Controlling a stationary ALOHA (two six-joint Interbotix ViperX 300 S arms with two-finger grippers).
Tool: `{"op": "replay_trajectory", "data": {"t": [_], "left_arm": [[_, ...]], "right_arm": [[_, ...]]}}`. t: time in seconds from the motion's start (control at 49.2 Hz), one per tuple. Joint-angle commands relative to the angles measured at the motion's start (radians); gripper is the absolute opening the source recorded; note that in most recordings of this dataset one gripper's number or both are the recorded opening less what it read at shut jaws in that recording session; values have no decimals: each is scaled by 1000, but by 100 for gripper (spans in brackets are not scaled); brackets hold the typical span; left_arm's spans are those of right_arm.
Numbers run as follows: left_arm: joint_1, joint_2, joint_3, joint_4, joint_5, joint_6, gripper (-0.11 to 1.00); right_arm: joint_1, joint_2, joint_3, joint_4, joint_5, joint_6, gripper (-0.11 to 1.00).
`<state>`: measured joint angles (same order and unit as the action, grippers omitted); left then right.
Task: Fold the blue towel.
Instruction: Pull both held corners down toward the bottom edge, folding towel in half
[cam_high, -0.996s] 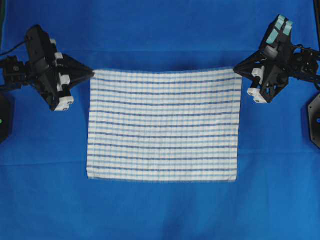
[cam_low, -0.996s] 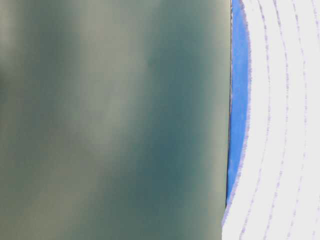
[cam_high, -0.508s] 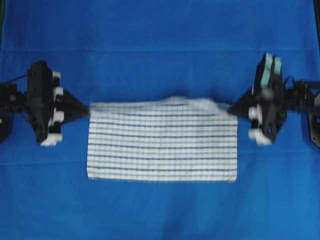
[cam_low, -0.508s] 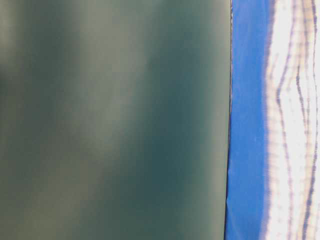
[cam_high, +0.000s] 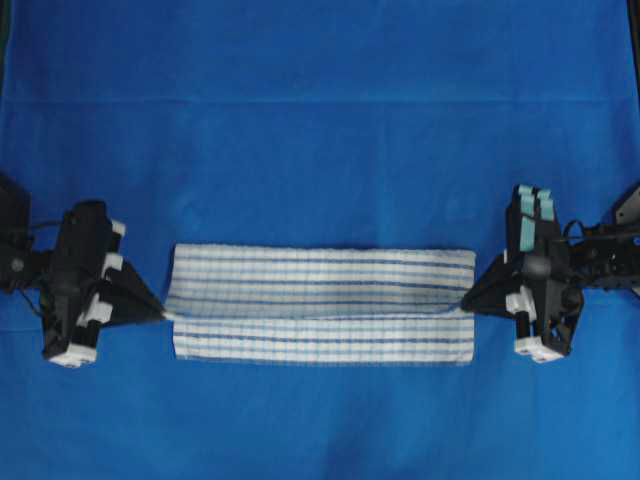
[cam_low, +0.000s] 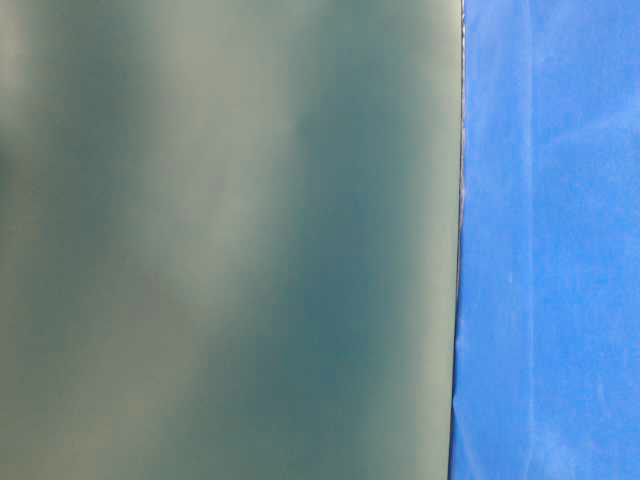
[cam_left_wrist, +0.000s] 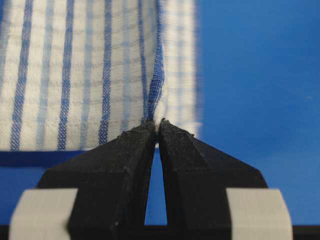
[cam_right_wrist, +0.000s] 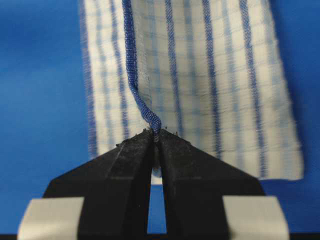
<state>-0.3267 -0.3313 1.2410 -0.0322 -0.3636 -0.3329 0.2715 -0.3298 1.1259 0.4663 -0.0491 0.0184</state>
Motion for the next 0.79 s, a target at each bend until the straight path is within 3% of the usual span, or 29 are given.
{"op": "replay_trajectory", "data": {"t": [0.0,0.61,0.691,0.772], "left_arm": [[-29,14,-29,-2,-5,-9,3],[-41,67,-91,-2,28,-8,4],[-41,67,-92,0,31,-9,15],[-41,66,-94,-2,32,-9,36]], "right_arm": [[25,9,-28,17,-3,-2,6],[60,72,-81,34,44,-2,6],[60,72,-89,44,49,-2,7],[61,71,-103,54,58,-2,7]]}}
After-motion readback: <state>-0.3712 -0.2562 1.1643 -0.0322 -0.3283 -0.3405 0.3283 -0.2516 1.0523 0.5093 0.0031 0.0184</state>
